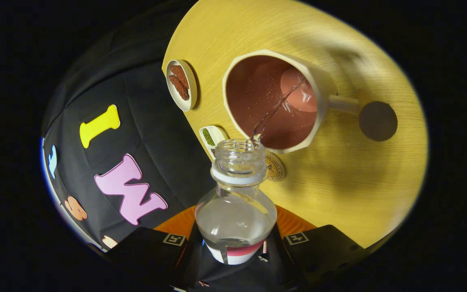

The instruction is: Take the bottle from table, then pour the juice into the cup, finally place the bottle on the coaster

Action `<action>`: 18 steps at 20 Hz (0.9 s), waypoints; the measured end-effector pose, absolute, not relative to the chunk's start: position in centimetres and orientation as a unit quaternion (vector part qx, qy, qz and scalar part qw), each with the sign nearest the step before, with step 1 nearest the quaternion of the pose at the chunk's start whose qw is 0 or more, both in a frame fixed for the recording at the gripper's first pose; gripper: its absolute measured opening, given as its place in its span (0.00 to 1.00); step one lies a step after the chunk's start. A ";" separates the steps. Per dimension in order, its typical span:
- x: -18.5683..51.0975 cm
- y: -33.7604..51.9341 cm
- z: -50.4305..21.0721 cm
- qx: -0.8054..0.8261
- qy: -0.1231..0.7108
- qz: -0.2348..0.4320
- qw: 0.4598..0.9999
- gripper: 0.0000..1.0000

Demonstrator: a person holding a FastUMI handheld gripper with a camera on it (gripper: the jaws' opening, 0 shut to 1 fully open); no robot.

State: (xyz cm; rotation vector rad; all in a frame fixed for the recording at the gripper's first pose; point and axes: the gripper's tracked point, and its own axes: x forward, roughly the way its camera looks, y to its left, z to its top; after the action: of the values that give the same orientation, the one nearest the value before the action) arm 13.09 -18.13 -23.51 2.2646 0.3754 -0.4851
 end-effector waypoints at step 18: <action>13.9 -20.3 -21.1 0.940 0.078 -0.184 0.275 0.74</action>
State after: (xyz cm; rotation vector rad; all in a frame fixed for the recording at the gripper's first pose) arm 13.87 -20.31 -21.11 2.5268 0.2091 -0.4955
